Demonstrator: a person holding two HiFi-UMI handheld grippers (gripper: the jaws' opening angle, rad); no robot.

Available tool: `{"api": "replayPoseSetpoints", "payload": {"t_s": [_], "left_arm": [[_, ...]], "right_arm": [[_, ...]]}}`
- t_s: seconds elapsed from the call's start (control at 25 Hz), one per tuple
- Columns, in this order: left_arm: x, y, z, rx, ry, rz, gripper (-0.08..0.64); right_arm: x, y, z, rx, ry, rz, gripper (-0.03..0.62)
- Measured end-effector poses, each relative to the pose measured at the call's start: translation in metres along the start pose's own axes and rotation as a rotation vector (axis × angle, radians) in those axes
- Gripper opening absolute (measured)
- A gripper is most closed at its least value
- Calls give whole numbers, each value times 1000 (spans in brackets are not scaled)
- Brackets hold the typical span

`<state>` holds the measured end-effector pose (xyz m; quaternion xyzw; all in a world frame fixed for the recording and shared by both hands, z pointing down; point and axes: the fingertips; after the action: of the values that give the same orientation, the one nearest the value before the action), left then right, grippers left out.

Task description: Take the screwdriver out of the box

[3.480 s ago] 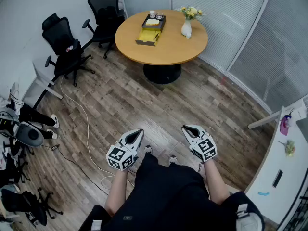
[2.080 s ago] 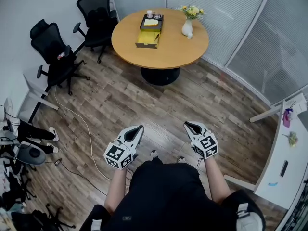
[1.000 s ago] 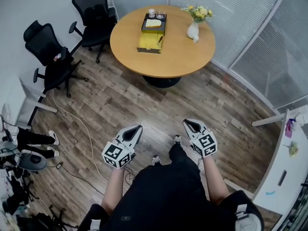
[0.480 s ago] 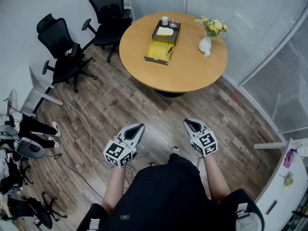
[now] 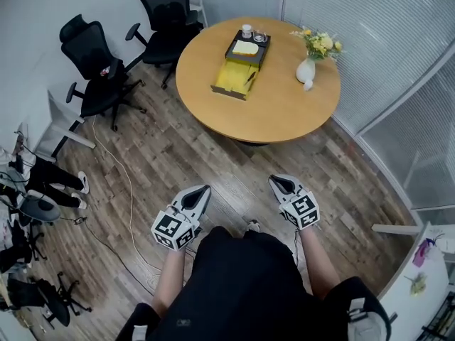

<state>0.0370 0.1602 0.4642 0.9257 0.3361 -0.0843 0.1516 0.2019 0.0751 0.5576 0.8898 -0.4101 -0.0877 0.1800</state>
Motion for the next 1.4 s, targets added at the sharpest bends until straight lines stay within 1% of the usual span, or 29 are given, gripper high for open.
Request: {"api": "replayPoseSetpoints", "payload": {"t_s": [0.12, 0.28, 0.48, 0.68, 1.04, 1.4], "left_arm": [[-3, 11, 3, 1, -2, -7, 6], [-10, 26, 10, 11, -2, -23, 6], [-35, 45, 13, 7, -17, -63, 6], [-76, 71, 28, 1, -12, -117, 6], [-160, 96, 55, -16, -14, -190, 6], [-223, 117, 77, -26, 0, -280, 6]], "right_arm": [[14, 1, -2, -6, 20, -14, 15], [26, 4, -4, -22, 21, -27, 15], [40, 18, -1, -41, 28, -64, 15], [61, 51, 10, -56, 45, -113, 15], [77, 122, 43, -74, 52, -164, 15], [85, 179, 68, -84, 67, -227, 15]]}}
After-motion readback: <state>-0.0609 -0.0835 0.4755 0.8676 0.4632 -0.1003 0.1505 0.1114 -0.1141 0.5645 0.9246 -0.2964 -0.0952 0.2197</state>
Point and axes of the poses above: the fingertips, and each gripper's own axes: y forward along the fingers, x to its right, z out of its top, and after that the axes turned 14 degrees about -z, right-handed
